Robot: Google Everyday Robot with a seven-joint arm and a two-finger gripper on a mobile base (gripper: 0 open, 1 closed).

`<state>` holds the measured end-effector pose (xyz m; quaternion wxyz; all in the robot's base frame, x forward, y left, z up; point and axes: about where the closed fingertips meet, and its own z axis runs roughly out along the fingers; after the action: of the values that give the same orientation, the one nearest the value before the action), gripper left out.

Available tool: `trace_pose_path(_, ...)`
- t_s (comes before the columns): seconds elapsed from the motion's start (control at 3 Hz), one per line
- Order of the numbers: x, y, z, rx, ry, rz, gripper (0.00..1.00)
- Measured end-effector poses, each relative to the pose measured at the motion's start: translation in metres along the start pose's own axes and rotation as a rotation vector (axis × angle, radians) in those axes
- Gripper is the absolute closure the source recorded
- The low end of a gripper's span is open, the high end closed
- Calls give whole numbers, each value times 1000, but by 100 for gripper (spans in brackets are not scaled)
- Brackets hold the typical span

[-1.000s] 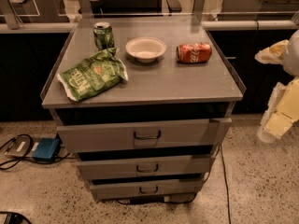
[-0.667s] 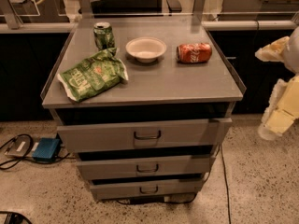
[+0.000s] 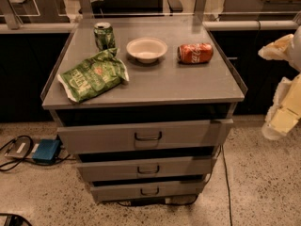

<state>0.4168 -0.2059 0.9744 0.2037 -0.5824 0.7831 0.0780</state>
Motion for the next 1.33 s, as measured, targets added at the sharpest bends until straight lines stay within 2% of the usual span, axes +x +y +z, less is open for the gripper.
trace_pose_path(1.33, -2, -1, -12, -6, -1, 5, 0)
